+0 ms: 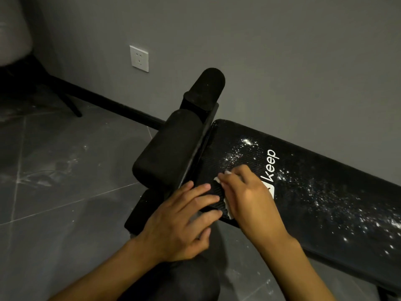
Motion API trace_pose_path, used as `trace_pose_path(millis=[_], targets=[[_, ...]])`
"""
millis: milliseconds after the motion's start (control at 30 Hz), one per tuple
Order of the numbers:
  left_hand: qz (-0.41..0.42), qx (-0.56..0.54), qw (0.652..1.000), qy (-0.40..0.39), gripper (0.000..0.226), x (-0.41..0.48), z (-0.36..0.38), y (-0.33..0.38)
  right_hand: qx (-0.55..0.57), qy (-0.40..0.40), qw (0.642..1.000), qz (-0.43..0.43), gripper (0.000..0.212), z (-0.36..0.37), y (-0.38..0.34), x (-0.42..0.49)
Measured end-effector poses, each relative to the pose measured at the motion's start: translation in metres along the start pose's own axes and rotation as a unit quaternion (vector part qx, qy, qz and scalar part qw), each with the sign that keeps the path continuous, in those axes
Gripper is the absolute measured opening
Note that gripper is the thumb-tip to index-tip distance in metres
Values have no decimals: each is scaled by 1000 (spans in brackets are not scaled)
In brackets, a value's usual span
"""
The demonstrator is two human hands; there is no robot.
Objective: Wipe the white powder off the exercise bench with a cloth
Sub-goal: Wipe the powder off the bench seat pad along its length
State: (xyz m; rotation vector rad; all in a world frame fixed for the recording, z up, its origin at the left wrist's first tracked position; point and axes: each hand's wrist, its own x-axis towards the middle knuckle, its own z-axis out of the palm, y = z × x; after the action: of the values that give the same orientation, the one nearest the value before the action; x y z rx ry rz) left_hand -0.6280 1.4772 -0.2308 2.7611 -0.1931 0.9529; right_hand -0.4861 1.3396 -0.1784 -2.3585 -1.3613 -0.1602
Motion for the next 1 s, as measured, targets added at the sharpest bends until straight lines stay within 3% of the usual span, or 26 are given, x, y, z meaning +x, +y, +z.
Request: trace_pose_path(millis=[133,200,333,467,700,867,1000], targets=[[-124,-37,990,-60,46,9,0,-6,4,1,1000,1,35,-4,0,-6],[-145,-54,986,-67,45,10,3,-6,-4,10,1000,20,32,-2,1,2],[-148,-71,984,-65,44,6,8,-8,-6,4,1000,11,23,-3,-3,-4],[-161,-104,980,-54,45,5,11,-9,6,-23,999,-28,27,-12,-5,-14],[-164,-108,980,-45,42,5,14,-8,-40,-3,999,36,22,5,-3,32],[-164,-118,978,-53,43,5,12,-9,-17,-19,1000,6,23,-6,-8,7],[-166,-109,978,-61,43,9,7,-7,-37,-2,999,32,24,-2,-2,28]])
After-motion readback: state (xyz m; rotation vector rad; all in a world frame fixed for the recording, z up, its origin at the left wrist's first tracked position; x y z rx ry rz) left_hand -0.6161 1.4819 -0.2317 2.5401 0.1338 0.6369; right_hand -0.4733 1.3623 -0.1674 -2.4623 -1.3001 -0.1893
